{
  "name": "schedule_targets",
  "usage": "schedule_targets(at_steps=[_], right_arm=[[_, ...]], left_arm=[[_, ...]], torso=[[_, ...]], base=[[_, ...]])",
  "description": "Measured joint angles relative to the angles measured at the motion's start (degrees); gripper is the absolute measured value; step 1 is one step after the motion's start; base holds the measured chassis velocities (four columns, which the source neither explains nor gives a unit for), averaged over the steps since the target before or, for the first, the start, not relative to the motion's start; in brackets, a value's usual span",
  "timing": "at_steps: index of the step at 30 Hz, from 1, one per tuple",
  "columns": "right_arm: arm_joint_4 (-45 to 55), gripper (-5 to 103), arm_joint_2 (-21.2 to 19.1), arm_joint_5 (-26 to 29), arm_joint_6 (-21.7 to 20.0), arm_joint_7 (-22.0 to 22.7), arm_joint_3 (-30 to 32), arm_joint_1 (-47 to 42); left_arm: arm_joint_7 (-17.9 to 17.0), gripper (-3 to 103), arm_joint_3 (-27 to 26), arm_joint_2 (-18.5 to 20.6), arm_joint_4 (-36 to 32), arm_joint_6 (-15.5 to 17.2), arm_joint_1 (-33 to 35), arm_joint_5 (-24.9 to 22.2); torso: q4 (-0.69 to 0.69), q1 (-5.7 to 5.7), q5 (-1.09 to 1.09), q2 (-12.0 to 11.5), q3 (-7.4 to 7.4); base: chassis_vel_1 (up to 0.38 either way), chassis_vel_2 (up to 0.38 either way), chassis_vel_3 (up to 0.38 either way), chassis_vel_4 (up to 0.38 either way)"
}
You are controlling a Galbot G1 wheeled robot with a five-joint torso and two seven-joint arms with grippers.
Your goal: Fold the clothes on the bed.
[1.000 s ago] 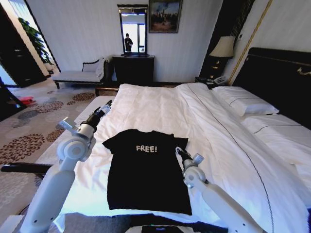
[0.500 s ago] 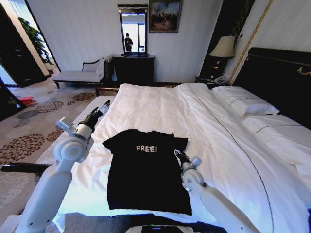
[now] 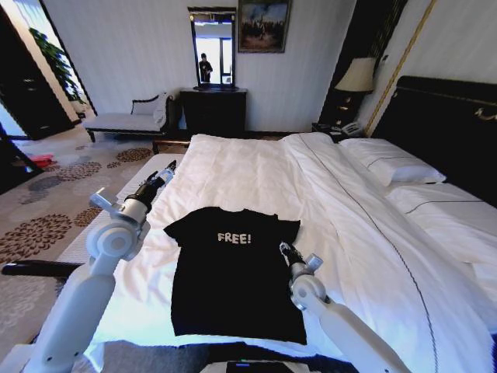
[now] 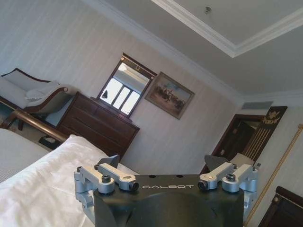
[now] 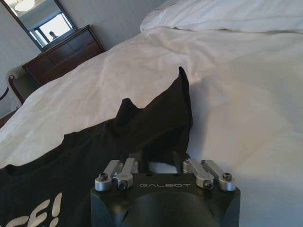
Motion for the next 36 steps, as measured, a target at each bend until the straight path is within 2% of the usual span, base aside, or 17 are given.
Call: schedule_targets(at_steps=[1,5,7,10,25,32,33,36], right_arm=[[0.0,39,0.0,0.0,0.0,0.0,0.0,0.0],[-0.5,18,0.2,-0.8,0.2,-0.3,-0.3,-0.3],[-0.5,18,0.2,-0.8,0.3,-0.4,-0.3,-0.3],[-0.5,3,0.1,-0.9,0.8,-0.8,-0.3,-0.4],[-0.1,0,0.0,-1.2,2.0,-2.2,0.3,-1.1],[0.8,-1,0.0,-1.0,1.7,-1.0,1.5,-1.8],[1.2,4,0.0,-0.7,1.6,-0.8,1.9,-2.2],[1.6,10,-0.1,-0.2,1.6,-0.5,2.7,-2.8]], left_arm=[[0.0,100,0.0,0.0,0.0,0.0,0.0,0.0],[0.0,100,0.1,-0.3,0.2,0.0,0.0,0.1],[0.0,100,0.1,-0.4,0.2,0.0,0.0,0.1],[0.0,100,0.1,-0.4,0.3,0.0,0.0,0.1],[0.0,100,0.2,-0.6,0.3,0.0,0.1,0.3],[0.0,100,0.1,-0.7,0.2,0.0,0.4,0.5],[0.0,100,0.0,-0.8,0.2,0.0,0.5,0.6],[0.0,100,0.0,-0.8,0.1,0.0,0.5,0.7]], torso=[[0.00,0.00,0.00,0.0,0.00],[0.00,0.00,0.00,0.0,0.00],[0.00,0.00,0.00,0.0,0.00],[0.00,0.00,0.00,0.0,0.00],[0.00,0.00,0.00,0.0,0.00],[0.00,0.00,0.00,0.0,0.00],[0.00,0.00,0.00,0.0,0.00],[0.00,0.00,0.00,0.0,0.00]], base=[[0.000,0.000,0.000,0.000],[0.000,0.000,0.000,0.000],[0.000,0.000,0.000,0.000],[0.000,0.000,0.000,0.000],[0.000,0.000,0.000,0.000],[0.000,0.000,0.000,0.000],[0.000,0.000,0.000,0.000],[0.000,0.000,0.000,0.000]])
